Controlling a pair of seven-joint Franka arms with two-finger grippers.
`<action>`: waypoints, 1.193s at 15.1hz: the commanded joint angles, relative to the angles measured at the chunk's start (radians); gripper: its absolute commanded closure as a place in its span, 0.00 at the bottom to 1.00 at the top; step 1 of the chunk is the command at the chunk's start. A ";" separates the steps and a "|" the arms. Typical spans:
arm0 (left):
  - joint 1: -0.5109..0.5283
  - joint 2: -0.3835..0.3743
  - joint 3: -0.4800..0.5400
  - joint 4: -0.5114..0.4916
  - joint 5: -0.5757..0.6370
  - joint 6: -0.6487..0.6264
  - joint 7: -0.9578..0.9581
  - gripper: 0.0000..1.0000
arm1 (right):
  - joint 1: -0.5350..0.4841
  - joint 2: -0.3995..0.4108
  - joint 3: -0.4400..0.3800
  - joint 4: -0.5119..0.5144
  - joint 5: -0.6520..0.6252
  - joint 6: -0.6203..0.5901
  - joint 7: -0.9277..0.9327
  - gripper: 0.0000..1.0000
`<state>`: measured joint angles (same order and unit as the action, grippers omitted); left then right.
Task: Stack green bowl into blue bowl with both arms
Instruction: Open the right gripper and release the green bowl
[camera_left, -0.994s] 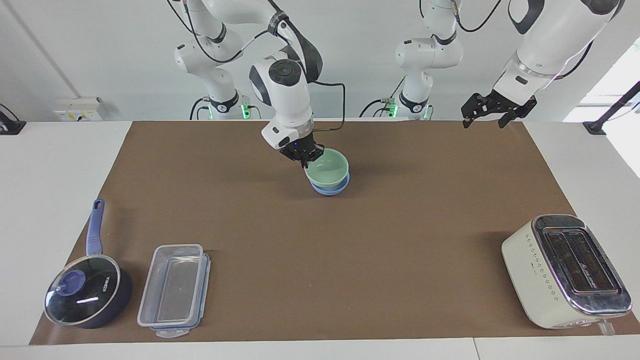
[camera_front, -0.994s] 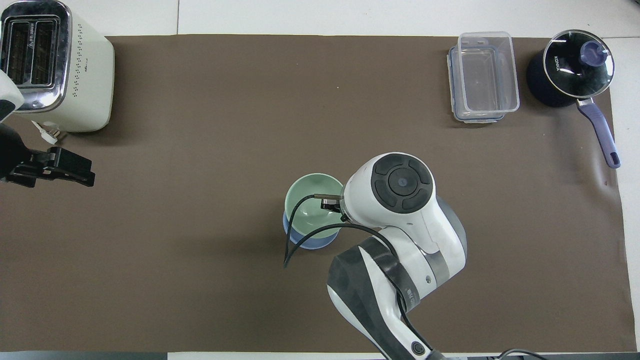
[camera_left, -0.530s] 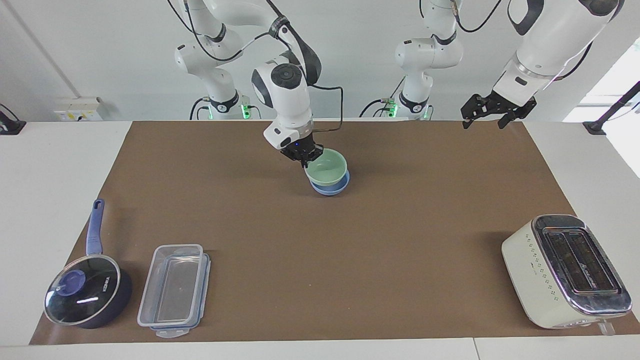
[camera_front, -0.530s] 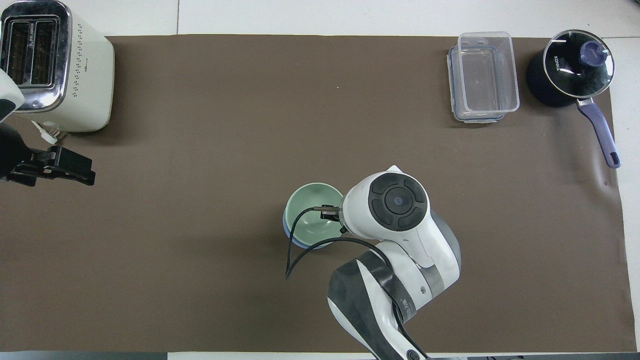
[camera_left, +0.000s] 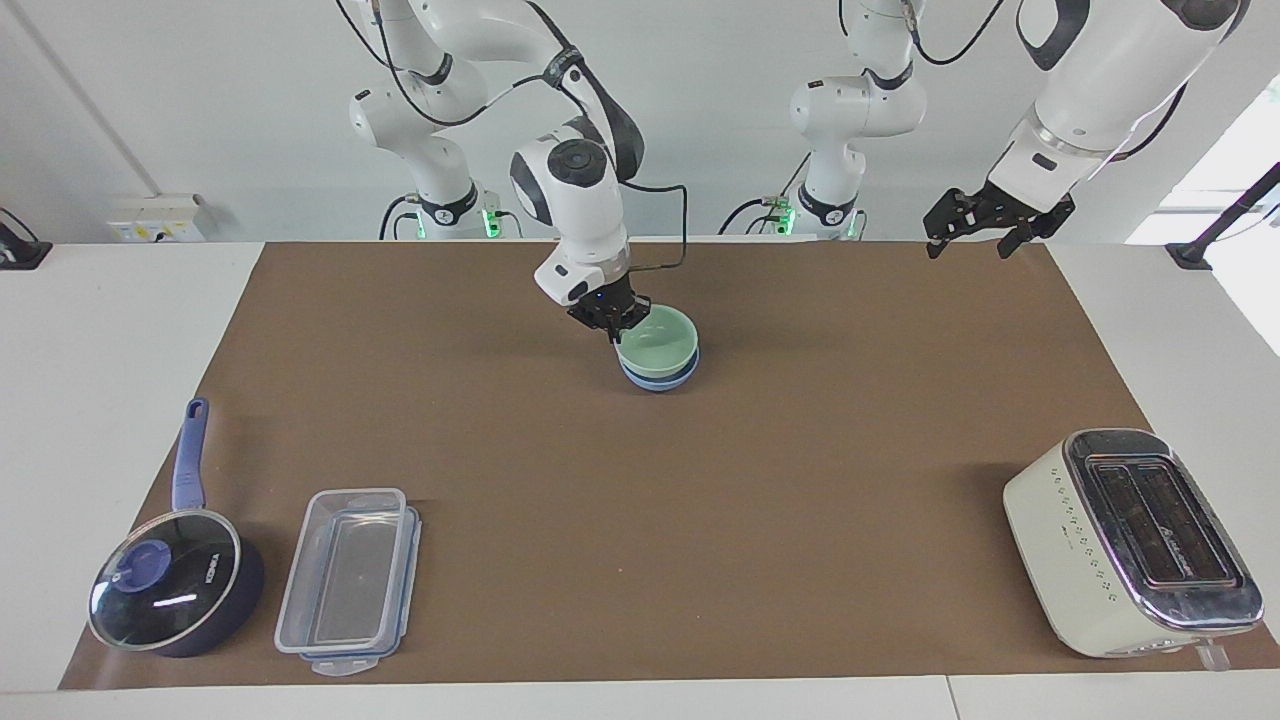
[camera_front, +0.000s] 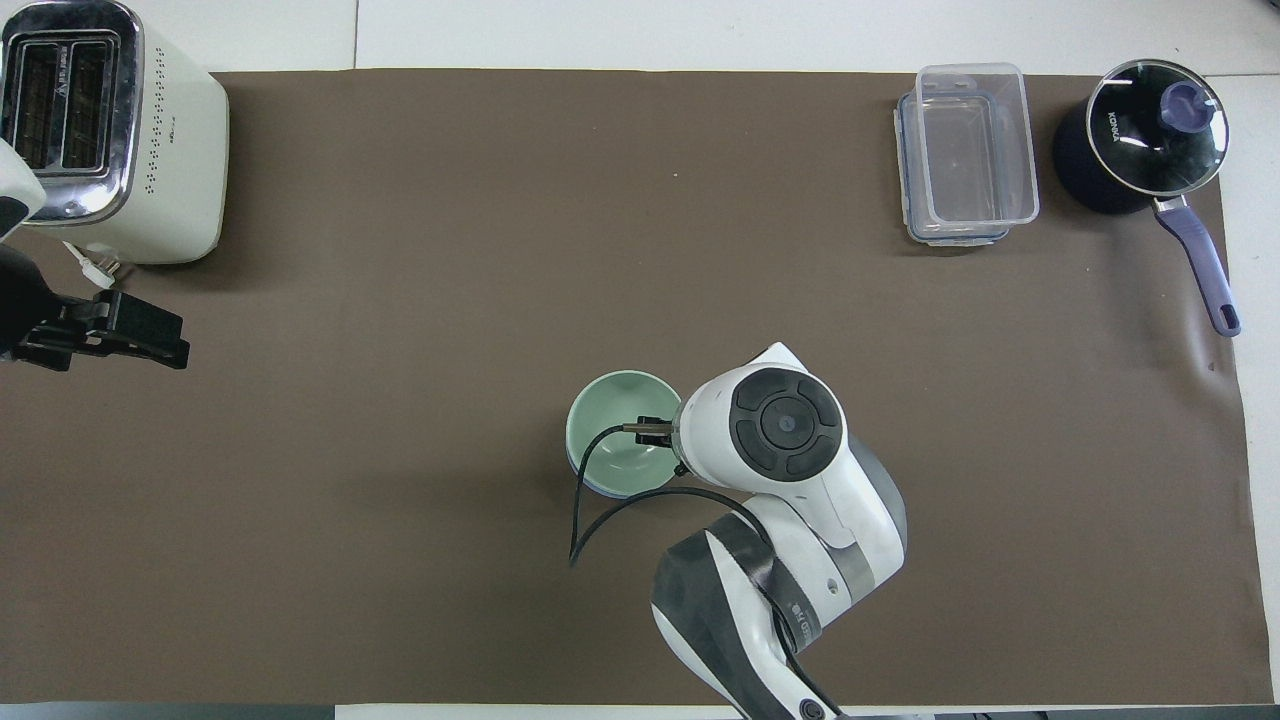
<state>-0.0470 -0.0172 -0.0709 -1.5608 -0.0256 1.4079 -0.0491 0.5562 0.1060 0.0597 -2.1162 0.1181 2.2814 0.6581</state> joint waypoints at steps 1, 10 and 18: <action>-0.004 -0.023 -0.003 -0.024 -0.008 0.017 -0.001 0.00 | -0.002 0.004 0.000 -0.013 0.023 0.030 -0.034 1.00; -0.008 -0.027 0.000 -0.028 -0.011 0.014 0.003 0.00 | -0.007 -0.023 0.000 0.001 0.021 -0.031 -0.038 0.00; -0.010 -0.027 -0.001 -0.028 -0.011 0.009 -0.005 0.00 | -0.273 -0.236 -0.009 0.004 -0.001 -0.207 -0.243 0.00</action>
<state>-0.0488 -0.0183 -0.0753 -1.5608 -0.0280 1.4078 -0.0490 0.3690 -0.0682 0.0439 -2.0956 0.1174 2.1193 0.4985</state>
